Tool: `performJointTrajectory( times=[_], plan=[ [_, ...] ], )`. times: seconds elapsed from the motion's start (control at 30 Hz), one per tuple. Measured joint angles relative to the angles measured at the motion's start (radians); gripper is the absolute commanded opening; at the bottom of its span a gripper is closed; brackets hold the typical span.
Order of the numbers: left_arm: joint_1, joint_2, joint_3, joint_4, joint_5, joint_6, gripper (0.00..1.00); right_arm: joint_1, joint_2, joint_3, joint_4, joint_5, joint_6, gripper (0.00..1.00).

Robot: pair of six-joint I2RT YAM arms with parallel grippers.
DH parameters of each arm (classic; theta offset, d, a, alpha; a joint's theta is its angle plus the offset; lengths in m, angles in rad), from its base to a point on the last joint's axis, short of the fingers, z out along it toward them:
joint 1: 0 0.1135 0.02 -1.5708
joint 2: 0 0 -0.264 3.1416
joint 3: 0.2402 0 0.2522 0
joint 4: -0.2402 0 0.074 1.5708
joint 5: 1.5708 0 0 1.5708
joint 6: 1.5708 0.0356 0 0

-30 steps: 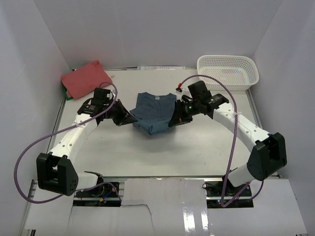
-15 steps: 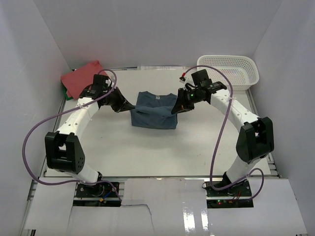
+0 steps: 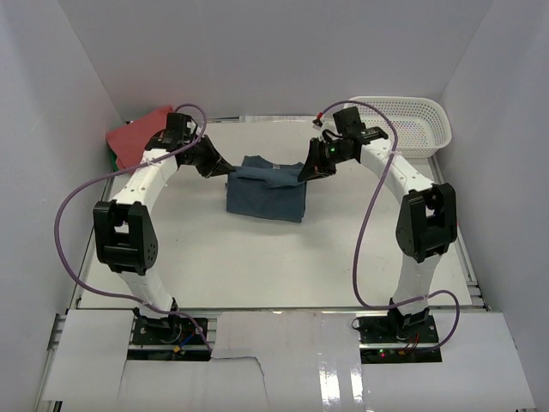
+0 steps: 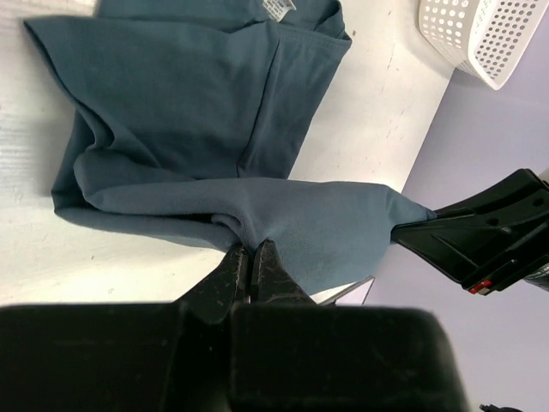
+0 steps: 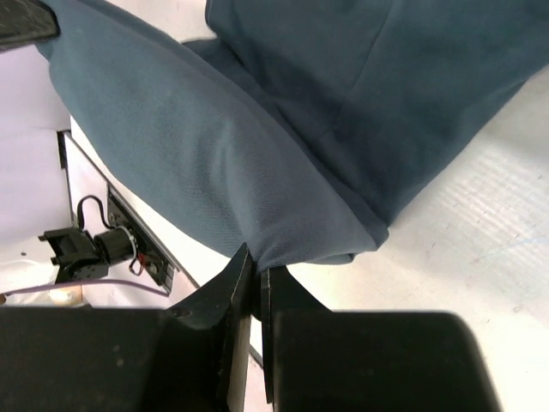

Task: Fold and stack the t-shirts
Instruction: Grab one side of the 2/3 rectangular tshirt with both arms, then fold the long partially folded tshirt into a neat square

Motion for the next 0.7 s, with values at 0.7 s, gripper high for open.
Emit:
performJointTrajectory(
  times=[0.7],
  plan=[
    [0.003,0.265,0.234,0.054,0.006,0.025,0.00,-0.043,0.261,0.225,0.005,-0.003,-0.013,0.09]
  ],
)
